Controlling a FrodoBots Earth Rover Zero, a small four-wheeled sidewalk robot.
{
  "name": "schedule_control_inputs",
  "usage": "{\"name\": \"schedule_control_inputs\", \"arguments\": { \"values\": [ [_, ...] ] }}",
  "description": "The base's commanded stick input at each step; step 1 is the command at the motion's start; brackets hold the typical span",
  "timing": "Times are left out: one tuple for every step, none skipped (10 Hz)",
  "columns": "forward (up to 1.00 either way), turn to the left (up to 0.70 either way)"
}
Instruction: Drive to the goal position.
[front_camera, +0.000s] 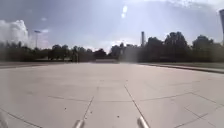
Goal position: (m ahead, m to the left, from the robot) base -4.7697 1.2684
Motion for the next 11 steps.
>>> {"name": "schedule_control_inputs", "arguments": {
  "values": [
    [0.70, 0.02],
    [0.70, 0.02],
    [0.70, 0.02],
    [0.70, 0.02],
    [0.70, 0.02],
    [0.70, 0.02],
    [0.70, 0.03],
    [0.70, 0.02],
    [0.70, 0.02],
    [0.70, 0.03],
    [0.70, 0.02]
  ]
}}
